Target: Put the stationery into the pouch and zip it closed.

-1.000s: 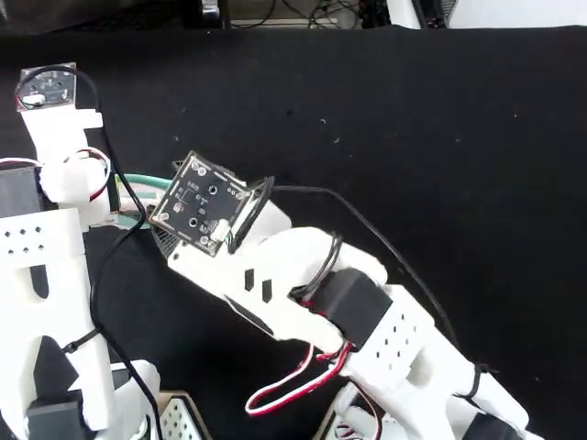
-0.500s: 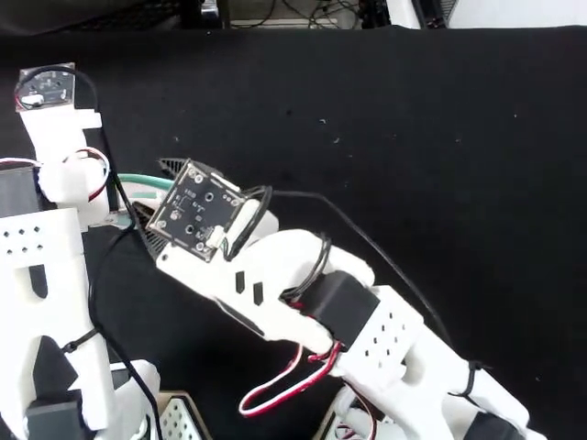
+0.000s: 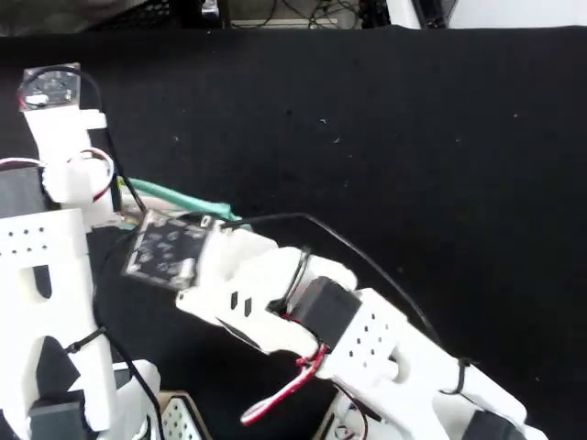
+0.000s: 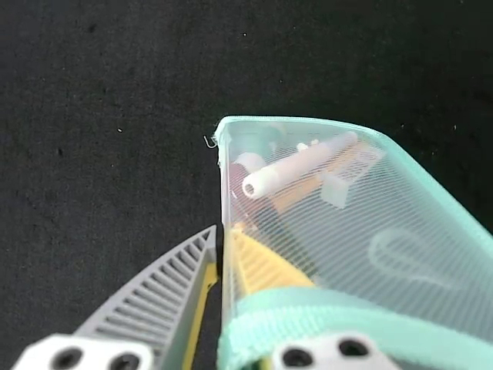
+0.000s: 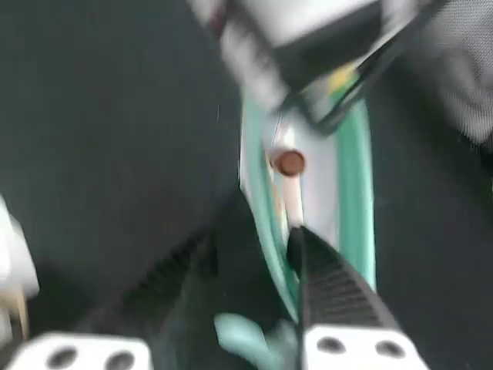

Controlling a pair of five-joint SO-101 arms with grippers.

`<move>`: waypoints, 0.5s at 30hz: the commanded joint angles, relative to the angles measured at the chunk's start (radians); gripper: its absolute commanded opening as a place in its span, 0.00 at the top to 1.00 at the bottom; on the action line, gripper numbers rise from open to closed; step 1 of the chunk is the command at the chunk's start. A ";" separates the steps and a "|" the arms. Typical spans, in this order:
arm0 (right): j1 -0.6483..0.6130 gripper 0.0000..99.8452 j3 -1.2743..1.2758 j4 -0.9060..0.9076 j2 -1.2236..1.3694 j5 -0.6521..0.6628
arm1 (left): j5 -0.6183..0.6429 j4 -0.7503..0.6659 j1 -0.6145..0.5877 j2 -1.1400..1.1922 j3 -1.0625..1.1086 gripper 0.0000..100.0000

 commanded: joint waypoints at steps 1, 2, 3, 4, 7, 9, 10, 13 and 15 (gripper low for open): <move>-0.015 0.85 0.024 0.011 -0.051 0.015 | -0.006 -0.020 -0.013 0.017 0.036 0.97; -0.015 0.84 0.030 0.000 -0.062 0.015 | -0.006 -0.020 -0.013 0.017 0.038 0.97; -0.015 0.84 0.033 -0.012 -0.068 0.015 | -0.006 -0.020 -0.013 0.017 0.038 0.97; -0.015 0.84 0.033 -0.026 -0.074 0.015 | -0.006 -0.020 -0.013 0.017 0.038 0.97; -0.012 0.84 0.027 -0.068 -0.088 0.012 | -0.006 -0.020 -0.013 0.017 0.038 0.97; -0.012 0.84 0.027 -0.106 -0.093 -0.035 | -0.006 -0.020 -0.013 0.017 0.038 0.97; -0.012 0.84 0.027 -0.126 -0.090 -0.061 | -0.006 -0.020 -0.013 0.017 0.036 0.97; -0.017 0.84 0.031 -0.176 -0.087 -0.095 | -0.006 -0.020 -0.013 0.017 0.033 0.97; -0.017 0.84 0.028 -0.196 -0.087 -0.097 | -0.006 -0.020 -0.013 0.017 0.033 0.97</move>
